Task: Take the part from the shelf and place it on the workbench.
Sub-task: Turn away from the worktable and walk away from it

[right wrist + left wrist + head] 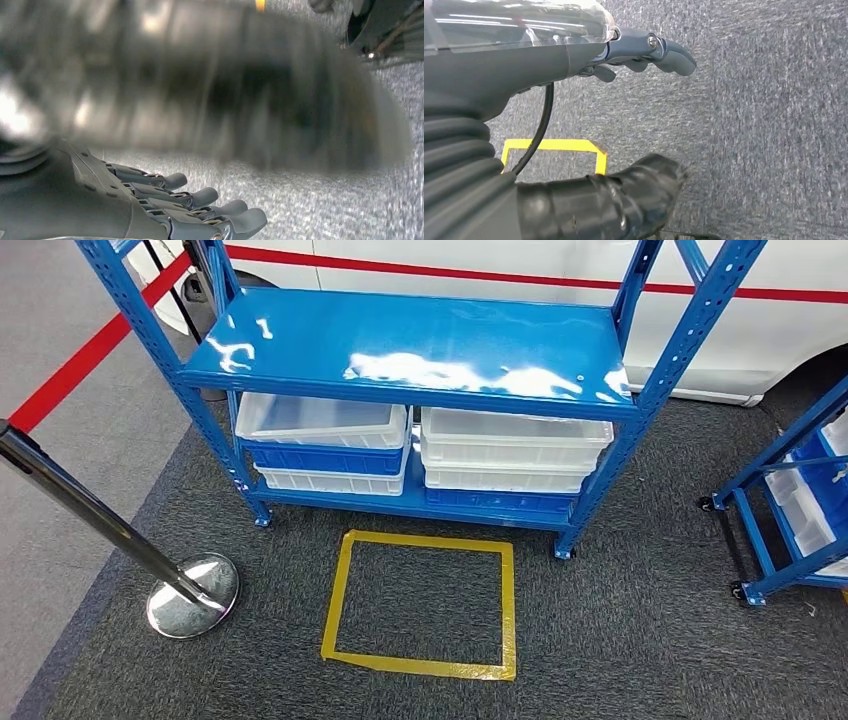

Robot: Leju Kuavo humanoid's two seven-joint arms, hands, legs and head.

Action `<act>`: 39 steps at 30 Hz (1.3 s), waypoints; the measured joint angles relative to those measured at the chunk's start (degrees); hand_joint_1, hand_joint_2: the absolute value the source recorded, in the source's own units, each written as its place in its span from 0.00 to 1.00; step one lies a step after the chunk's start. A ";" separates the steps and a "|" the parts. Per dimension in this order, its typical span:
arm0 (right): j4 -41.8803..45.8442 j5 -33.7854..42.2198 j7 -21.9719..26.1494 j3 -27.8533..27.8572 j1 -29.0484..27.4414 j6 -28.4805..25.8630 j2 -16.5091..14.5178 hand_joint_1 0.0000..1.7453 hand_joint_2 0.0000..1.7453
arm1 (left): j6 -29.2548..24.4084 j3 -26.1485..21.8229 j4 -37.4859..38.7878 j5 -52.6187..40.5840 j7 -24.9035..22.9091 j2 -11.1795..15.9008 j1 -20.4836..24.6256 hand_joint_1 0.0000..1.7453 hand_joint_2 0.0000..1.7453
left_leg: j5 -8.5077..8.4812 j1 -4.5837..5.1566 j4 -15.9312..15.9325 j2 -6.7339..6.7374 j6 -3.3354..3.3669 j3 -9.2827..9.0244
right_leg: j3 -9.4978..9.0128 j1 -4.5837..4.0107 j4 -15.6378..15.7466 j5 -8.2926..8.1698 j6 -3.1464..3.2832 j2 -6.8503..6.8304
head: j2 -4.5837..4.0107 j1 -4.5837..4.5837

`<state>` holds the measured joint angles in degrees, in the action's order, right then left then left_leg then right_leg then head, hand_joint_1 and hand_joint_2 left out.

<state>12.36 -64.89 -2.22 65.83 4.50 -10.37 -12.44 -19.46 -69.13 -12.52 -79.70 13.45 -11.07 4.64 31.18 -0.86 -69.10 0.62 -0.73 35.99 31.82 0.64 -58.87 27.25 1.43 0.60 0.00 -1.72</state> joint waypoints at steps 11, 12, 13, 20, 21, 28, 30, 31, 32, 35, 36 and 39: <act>-0.05 6.37 0.03 -5.65 -1.03 1.64 0.97 0.00 1.00 | 1.93 6.52 -0.36 7.91 -1.02 1.19 -1.03 0.00 1.00 | -4.18 0.00 11.24 0.03 2.75 -4.42 | 5.45 0.01 -11.92 6.80 -2.78 -0.03 | 0.00 -0.21; -0.06 7.41 0.04 -6.57 -1.39 1.82 1.11 0.00 1.00 | 2.27 7.50 -0.57 9.18 -1.22 1.35 -1.10 0.00 1.00 | -4.16 0.06 11.19 0.06 2.77 -4.39 | 6.96 0.07 -15.02 7.78 -2.88 -0.04 | 0.00 -0.21; -0.06 8.41 0.06 -7.47 -1.82 2.02 1.24 0.00 1.00 | 2.57 8.45 -0.84 10.40 -1.43 1.49 -1.14 0.00 1.00 | -4.13 0.11 11.15 0.06 2.79 -4.41 | 7.59 0.09 -16.26 7.64 -2.88 -0.06 | 0.00 -0.21; -0.09 15.37 0.26 -14.15 -4.44 3.00 2.49 0.00 1.00 | 4.63 15.57 -3.33 18.92 -2.83 2.42 -1.20 0.00 1.00 | -3.75 0.51 11.09 0.20 1.66 -4.84 | 0.26 -0.74 -0.35 0.16 -1.10 -0.60 | 0.00 -0.19; -0.09 16.42 0.28 -15.21 -4.69 3.21 2.62 0.00 1.00 | 4.93 16.67 -3.62 20.21 -3.04 2.63 -1.25 0.00 1.00 | -3.75 0.56 11.18 0.24 1.34 -4.89 | 0.21 -0.59 -0.12 0.02 -0.86 -0.56 | 0.00 -0.18; 1.37 23.33 0.56 -22.12 -5.18 4.22 3.88 0.00 1.00 | 7.02 23.60 -4.11 28.84 -4.60 3.77 -3.69 0.00 1.00 | 4.12 0.15 -4.62 -0.16 -0.08 2.19 | 0.01 -0.17 0.77 -0.53 0.58 -0.61 | 0.00 0.18; 2.37 25.30 0.62 -24.05 -5.07 4.51 4.15 0.00 1.00 | 7.61 25.57 -4.10 31.23 -5.02 4.09 -4.88 0.00 1.00 | 1.35 0.09 -1.66 -0.15 -0.16 0.76 | 0.05 -0.14 0.35 -0.32 0.42 -0.41 | 0.00 0.19; 2.91 26.24 0.67 -25.03 -5.01 4.56 4.25 0.00 1.00 | 7.89 26.57 -4.09 32.40 -5.23 4.26 -5.45 0.00 1.00 | -0.68 0.05 2.45 -0.16 -0.10 -1.19 | 0.05 -0.12 0.07 -0.14 0.23 -0.33 | 0.00 0.19; 3.47 27.19 0.73 -26.03 -4.94 4.64 4.41 0.00 1.00 | 8.16 27.61 -4.07 33.57 -5.43 4.40 -5.96 0.00 1.00 | -2.10 0.12 6.18 -0.18 0.04 -2.96 | 0.11 -0.20 -0.23 0.07 -0.04 -0.27 | 0.00 0.19; 4.90 30.21 0.86 -29.18 -4.79 5.19 5.11 0.00 1.00 | 9.05 30.86 -4.00 37.26 -6.03 4.79 -7.24 0.00 1.00 | -3.08 0.41 10.35 -0.31 0.95 -4.82 | 0.30 -0.44 -0.61 0.29 -0.94 -0.26 | 0.00 0.12; 5.23 31.21 0.89 -30.22 -4.79 5.37 5.35 0.00 0.75 | 9.32 31.95 -4.00 38.50 -6.25 4.92 -7.59 0.00 1.00 | -3.26 0.38 10.50 -0.32 1.35 -4.83 | 0.27 -0.42 -0.56 0.23 -1.23 -0.26 | 0.00 0.11; 5.77 34.22 0.98 -33.31 -5.29 5.68 6.07 0.00 0.00 | 10.18 35.20 -4.09 42.19 -6.86 5.29 -8.07 0.00 1.00 | -3.83 0.13 11.14 -0.10 2.52 -4.88 | 1.26 -0.24 -3.20 2.27 -2.13 -0.29 | 0.00 0.09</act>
<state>18.12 -30.66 -1.24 32.52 -0.79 -4.69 -6.37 -9.28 -33.94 -16.62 -37.51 6.59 -5.78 -3.43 27.35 -0.73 -57.96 0.52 1.79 31.11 33.09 0.41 -62.07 29.52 -0.70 0.31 0.00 -1.63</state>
